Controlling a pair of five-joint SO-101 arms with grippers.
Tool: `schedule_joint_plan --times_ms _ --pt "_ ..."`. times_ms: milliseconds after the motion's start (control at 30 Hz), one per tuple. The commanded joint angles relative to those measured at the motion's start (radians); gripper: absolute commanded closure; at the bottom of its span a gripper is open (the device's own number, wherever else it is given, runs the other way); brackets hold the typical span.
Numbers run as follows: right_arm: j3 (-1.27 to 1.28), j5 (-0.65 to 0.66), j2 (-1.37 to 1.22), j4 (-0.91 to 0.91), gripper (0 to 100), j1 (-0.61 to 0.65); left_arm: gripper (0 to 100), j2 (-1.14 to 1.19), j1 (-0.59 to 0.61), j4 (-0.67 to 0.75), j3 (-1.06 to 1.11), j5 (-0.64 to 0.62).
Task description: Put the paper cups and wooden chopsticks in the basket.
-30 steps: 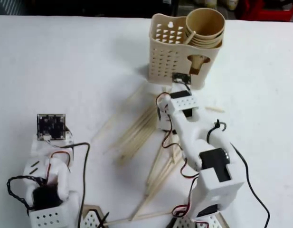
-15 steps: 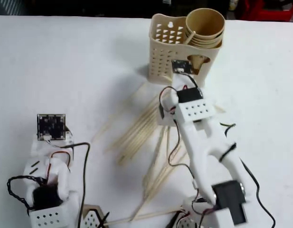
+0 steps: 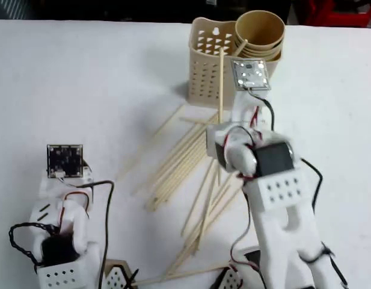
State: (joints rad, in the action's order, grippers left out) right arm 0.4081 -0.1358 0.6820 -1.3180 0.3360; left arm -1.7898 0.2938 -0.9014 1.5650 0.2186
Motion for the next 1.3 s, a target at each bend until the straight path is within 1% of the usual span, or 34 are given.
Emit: schedule_joint_plan --times_ms 0,100,233,300,367,600,667,733,833,967,1100,1267 --pt "-0.02 0.014 0.113 0.002 98.1 0.038 98 -0.018 0.01 0.021 -0.008 -0.009" --pt "-0.02 0.014 0.166 0.076 98.1 0.054 98 -0.018 0.01 0.021 -0.008 -0.009" --pt "-0.017 0.015 0.188 0.282 98.1 0.05 98 -0.018 0.01 0.021 -0.008 -0.009" --pt "-0.002 0.017 0.186 0.414 98.1 0.05 98 -0.018 0.01 0.021 -0.008 -0.009" --pt "0.037 0.046 0.186 0.567 98.1 0.05 98 -0.018 0.01 0.021 -0.008 -0.009" --pt "0.258 0.17 0.176 1.182 98.1 0.05 98 -0.018 0.01 0.021 -0.008 -0.009" --pt "0.281 0.195 0.136 1.311 98.1 0.041 98 -0.018 0.01 0.021 -0.008 -0.009" --pt "0.276 0.189 0.071 1.402 98.1 0.007 98 -0.018 0.01 0.021 -0.008 -0.009" --pt "0.229 0.18 -0.061 1.504 98.1 -0.038 98 -0.018 0.01 0.021 -0.008 -0.009" --pt "0.103 0.146 -0.26 1.581 98.1 -0.09 98 -0.018 0.01 0.021 -0.008 -0.009" --pt "-0.011 0.147 -0.437 1.598 98.1 -0.105 98 -0.018 0.01 0.021 -0.008 -0.009" --pt "-0.089 0.147 -0.591 1.596 98.1 -0.116 98 -0.018 0.01 0.021 -0.008 -0.009"
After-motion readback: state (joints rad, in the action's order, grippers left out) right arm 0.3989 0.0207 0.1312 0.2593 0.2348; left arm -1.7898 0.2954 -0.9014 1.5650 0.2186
